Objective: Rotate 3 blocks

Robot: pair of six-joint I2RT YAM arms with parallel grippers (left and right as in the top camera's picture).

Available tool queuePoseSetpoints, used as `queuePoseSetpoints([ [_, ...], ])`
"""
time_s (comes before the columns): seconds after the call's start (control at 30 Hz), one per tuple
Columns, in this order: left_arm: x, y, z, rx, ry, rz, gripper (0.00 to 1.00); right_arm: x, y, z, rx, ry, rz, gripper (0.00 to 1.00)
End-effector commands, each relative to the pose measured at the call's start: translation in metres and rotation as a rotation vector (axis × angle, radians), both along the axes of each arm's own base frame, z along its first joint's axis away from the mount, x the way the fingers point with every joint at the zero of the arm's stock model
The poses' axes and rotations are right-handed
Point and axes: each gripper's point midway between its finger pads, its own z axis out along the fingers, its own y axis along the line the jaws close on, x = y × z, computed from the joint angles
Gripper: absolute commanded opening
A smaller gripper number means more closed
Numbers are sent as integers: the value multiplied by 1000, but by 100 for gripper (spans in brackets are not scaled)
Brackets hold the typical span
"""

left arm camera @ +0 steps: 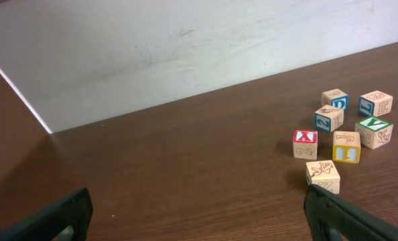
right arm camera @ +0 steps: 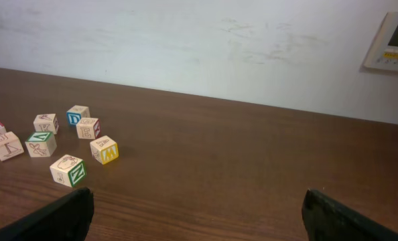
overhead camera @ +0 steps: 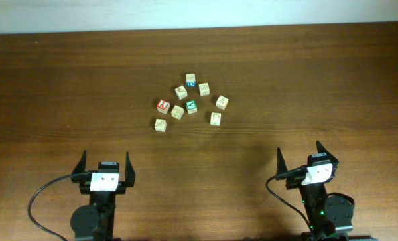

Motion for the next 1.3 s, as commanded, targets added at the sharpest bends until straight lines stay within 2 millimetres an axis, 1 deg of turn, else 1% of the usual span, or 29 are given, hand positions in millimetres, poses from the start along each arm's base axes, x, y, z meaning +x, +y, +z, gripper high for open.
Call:
queuePoseSetpoints([
  [0.0,0,-1,-3,14,1,-7,99,0,1,-3,1,2,7,98],
  [0.7,0,-1,-3,14,1,-7,99,0,1,-2,1,0,7,98],
  [0.77,0,-1,1,16,-16,-8,99,0,1,-2,1,-1,7,98],
  [0.83,0,-1,-3,14,2,-8,99,0,1,-2,1,0,7,98],
  [0.93,0,-1,-3,14,1,-8,99,0,1,-2,2,-1,8,98],
  [0.97,0,0,-3,15,1,-3,99,0,4,0,3,-7,25,98],
  [1.07,1,0,10,14,-51,-3,99,-2,14,1,7,-12,85,98],
  [1.13,1,0,21,6,-97,-3,99,-2,14,1,8,-13,87,98],
  [1.2,1,0,25,-64,-117,-2,99,-3,14,8,8,-27,87,98],
  [1.27,1,-3,28,-125,-128,-18,99,-5,16,21,9,-52,101,98],
])
